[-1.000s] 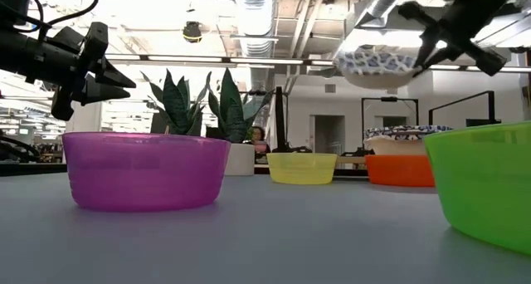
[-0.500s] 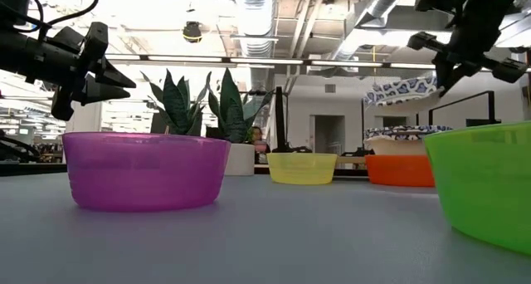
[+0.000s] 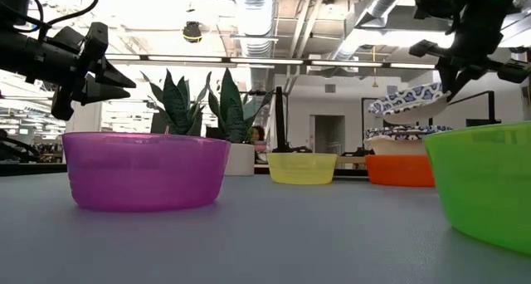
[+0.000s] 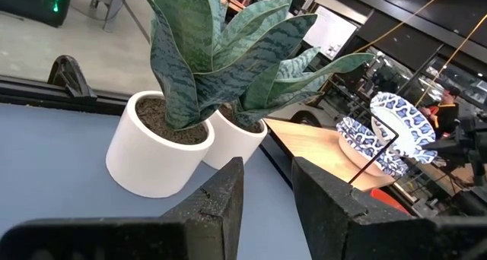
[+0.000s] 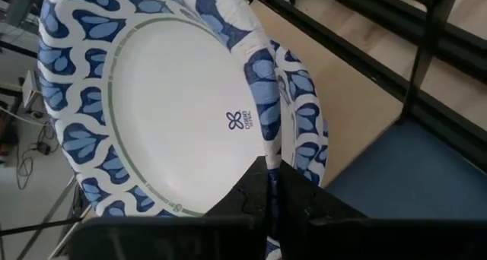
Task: Place and stack bowls onto a shelf
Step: Stack the white patterned bowl on the white patterned bowl on the shelf
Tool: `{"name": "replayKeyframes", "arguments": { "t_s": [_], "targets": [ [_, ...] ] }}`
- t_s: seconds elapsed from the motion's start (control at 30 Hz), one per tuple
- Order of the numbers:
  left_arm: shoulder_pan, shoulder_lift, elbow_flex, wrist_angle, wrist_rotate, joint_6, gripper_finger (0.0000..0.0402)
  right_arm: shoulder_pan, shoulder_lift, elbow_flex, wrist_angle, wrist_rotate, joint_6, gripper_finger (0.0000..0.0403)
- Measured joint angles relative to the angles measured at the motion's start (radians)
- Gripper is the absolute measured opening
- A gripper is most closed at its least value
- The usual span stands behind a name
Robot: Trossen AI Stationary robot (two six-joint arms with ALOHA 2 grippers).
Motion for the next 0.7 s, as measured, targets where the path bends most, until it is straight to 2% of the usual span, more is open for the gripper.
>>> {"name": "replayKeyframes", "arguments": {
  "t_s": [0.23, 0.7],
  "targets": [
    [0.0, 0.0, 0.0, 0.0, 0.0, 0.0, 0.0098, -0.006, 0.0, 0.0, 0.004, -0.003, -0.007, 0.0076],
    [0.0, 0.0, 0.0, 0.0, -0.001, 0.015, 0.0098, 0.015, -0.018, -0.001, 0.067, -0.001, -0.119, 0.0209]
  ]
}}
